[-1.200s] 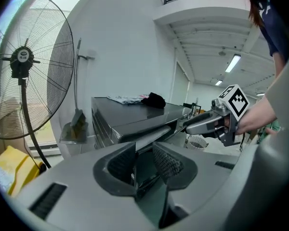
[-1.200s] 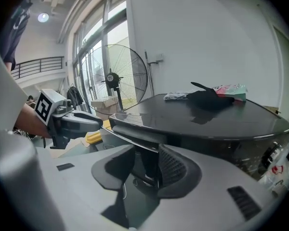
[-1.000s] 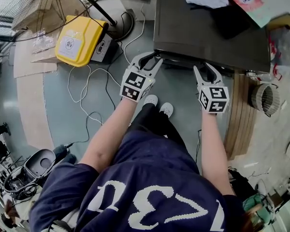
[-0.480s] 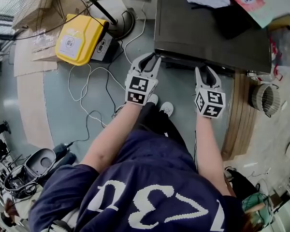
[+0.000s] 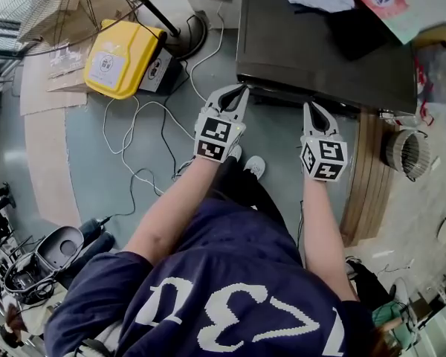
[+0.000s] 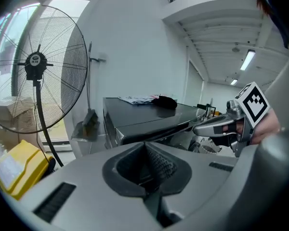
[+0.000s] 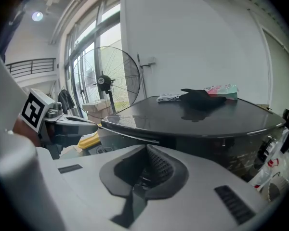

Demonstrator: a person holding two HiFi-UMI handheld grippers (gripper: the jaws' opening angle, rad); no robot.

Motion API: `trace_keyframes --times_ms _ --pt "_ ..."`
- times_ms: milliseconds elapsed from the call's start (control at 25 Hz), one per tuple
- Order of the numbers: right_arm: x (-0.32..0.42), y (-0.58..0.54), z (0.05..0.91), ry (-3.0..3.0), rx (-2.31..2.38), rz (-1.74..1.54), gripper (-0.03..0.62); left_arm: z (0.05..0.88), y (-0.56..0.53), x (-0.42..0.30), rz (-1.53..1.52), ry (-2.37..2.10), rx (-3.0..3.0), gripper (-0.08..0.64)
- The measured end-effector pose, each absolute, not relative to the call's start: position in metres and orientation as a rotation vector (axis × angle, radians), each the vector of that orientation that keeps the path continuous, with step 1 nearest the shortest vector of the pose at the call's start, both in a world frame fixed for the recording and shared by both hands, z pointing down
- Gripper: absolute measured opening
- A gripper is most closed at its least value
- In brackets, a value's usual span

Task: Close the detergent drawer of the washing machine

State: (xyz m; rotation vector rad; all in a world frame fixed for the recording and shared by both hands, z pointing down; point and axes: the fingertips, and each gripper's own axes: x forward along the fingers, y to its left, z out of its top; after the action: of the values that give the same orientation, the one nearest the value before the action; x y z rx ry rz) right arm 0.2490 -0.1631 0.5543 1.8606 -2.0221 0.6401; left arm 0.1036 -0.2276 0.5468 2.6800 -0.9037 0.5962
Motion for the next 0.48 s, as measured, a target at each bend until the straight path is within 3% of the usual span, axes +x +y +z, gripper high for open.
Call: trace_keyframes --times_ms 480 --pt "0.2521 -0.1709 0.5583 -2.012 1.881 0.619 0.017 0.5475 -0.2340 0.1075 0.592 -0.942 2.670 0.020"
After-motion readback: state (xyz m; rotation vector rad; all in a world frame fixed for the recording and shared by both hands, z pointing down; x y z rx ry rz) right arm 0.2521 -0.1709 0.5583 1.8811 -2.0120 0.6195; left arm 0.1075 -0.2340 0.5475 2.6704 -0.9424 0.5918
